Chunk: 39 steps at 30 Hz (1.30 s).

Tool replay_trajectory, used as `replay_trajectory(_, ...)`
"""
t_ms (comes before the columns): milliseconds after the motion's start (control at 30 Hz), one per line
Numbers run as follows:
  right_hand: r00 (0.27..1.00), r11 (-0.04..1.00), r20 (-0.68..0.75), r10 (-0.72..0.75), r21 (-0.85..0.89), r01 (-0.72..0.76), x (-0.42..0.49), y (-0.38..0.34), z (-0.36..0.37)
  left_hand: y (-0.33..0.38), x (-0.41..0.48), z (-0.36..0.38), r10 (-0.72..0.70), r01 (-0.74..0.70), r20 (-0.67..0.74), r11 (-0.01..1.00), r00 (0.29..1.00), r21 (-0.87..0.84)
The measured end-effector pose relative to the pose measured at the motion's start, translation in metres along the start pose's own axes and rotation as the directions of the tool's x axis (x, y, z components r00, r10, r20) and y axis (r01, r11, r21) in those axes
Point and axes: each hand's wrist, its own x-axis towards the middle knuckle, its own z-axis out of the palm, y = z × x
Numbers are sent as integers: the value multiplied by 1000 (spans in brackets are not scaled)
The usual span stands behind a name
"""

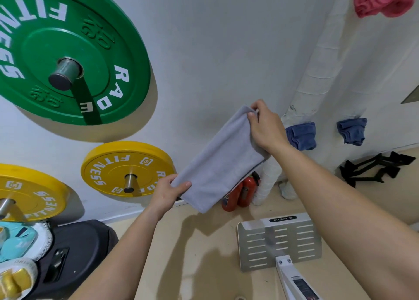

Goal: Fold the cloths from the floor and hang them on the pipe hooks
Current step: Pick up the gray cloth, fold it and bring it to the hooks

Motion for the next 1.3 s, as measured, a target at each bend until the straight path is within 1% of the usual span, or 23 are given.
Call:
replay_trajectory(67, 996, 996, -17, 86, 0, -86, -6, 16, 5, 1, 2, -6, -71, 62, -51, 986, 996, -158)
replay_trajectory(133, 986, 986, -14, 167, 1, -167, -15, 29, 12, 5, 7, -7, -131, 92, -102, 942, 986, -323)
replay_trajectory(167, 982, 982, -6, 189, 0, -189, -20, 34, 17, 8, 10, -5, -142, 84, -138, 930, 980, -358)
replay_trajectory(200, 979, 979, 5, 202, 6, -202, -25, 38, 21, 12, 13, -2, -142, 68, -199, 938, 970, -339)
replay_trajectory(233, 977, 977, 17, 210, 21, -211, -30, 41, 26, 14, 16, 2, -136, 60, -279, 962, 951, -266)
replay_trajectory(300, 972, 971, 44, 231, 52, -233, -40, 47, 34, 19, 19, 11, -83, 88, -443, 996, 893, -10)
replay_trajectory(333, 969, 968, 54, 242, 60, -245, -44, 49, 36, 20, 18, 14, -27, 105, -488, 985, 872, 134)
replay_trajectory(367, 966, 965, 58, 252, 63, -255, -48, 52, 38, 20, 17, 16, 39, 107, -500, 960, 865, 259)
replay_trajectory(400, 963, 962, 57, 262, 63, -265, -51, 56, 38, 20, 16, 18, 102, 96, -493, 928, 864, 361)
replay_trajectory(467, 957, 957, 48, 286, 40, -288, -57, 65, 36, 19, 15, 20, 174, 99, -462, 855, 870, 508)
replay_trajectory(533, 945, 946, 44, 323, 0, -323, -62, 74, 35, 17, 17, 22, 194, 115, -428, 795, 883, 596)
replay_trajectory(600, 938, 939, 35, 344, -38, -343, -66, 83, 36, 14, 19, 27, 186, 118, -404, 776, 895, 620)
replay_trajectory(667, 931, 931, 14, 365, -31, -365, -71, 91, 39, 13, 21, 34, 170, 89, -393, 823, 904, 560)
replay_trajectory(767, 918, 918, -26, 396, 32, -395, -77, 102, 44, 20, 22, 47, 126, 37, -386, 921, 914, 387)
replay_trajectory(833, 917, 915, -29, 399, 87, -395, -82, 106, 47, 26, 23, 62, 94, 22, -376, 956, 922, 292)
replay_trajectory(933, 921, 901, 30, 389, 194, -388, -90, 102, 51, 32, 22, 90, 84, -2, -346, 973, 935, 230)
replay_trajectory(1000, 925, 890, 69, 374, 255, -379, -94, 95, 56, 35, 20, 116, 97, -32, -286, 975, 953, 221)
replay_trajectory(1100, 936, 890, 106, 335, 292, -351, -96, 81, 65, 38, 15, 151, 138, -96, -177, 969, 975, 226)
replay_trajectory(1200, 931, 875, 143, 335, 319, -363, -97, 80, 70, 46, 15, 178, 116, -92, -130, 979, 985, 181)
replay_trajectory(1300, 933, 843, 155, 324, 400, -360, -93, 92, 68, 52, 20, 193, 84, -79, -71, 994, 994, 80)
